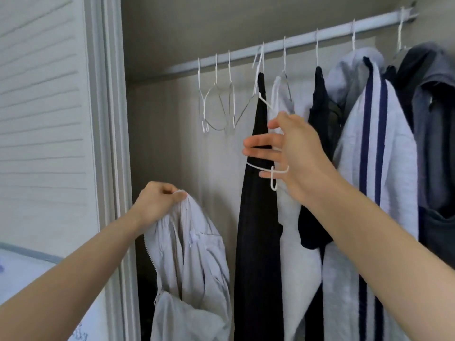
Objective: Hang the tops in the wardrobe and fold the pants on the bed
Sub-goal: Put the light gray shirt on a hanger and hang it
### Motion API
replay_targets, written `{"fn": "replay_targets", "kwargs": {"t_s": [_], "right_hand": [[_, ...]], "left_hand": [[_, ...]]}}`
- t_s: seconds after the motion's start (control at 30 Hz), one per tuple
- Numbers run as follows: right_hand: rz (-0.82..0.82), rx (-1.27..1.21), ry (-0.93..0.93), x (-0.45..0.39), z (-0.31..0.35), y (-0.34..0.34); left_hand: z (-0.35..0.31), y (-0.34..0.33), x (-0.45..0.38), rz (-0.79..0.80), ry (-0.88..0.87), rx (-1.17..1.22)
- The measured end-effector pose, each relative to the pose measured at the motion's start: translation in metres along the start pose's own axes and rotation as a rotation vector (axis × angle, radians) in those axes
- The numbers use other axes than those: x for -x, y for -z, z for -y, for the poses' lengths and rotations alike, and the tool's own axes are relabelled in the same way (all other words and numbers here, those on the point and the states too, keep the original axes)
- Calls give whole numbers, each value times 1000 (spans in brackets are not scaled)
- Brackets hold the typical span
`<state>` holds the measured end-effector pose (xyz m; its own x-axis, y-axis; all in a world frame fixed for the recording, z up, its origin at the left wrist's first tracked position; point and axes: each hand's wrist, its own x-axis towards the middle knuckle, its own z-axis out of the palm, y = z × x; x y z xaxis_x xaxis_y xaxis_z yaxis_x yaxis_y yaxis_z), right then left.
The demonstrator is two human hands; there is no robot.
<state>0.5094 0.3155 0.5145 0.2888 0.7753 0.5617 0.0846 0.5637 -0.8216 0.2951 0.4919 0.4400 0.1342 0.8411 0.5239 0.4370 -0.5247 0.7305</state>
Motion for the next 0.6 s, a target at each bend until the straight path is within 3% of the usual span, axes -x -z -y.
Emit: {"fn": "replay_targets", "kwargs": {"t_s": [0.17,0.33,0.6], "right_hand": [[95,-272,-253,53,-21,37],[212,-233,-408,100,-35,69],[439,-323,-421,152,-42,120]], "left_hand": [[8,-15,18,-36,172,107],[22,-29,44,-93,256,35],[46,-34,89,-139,341,-228]]}}
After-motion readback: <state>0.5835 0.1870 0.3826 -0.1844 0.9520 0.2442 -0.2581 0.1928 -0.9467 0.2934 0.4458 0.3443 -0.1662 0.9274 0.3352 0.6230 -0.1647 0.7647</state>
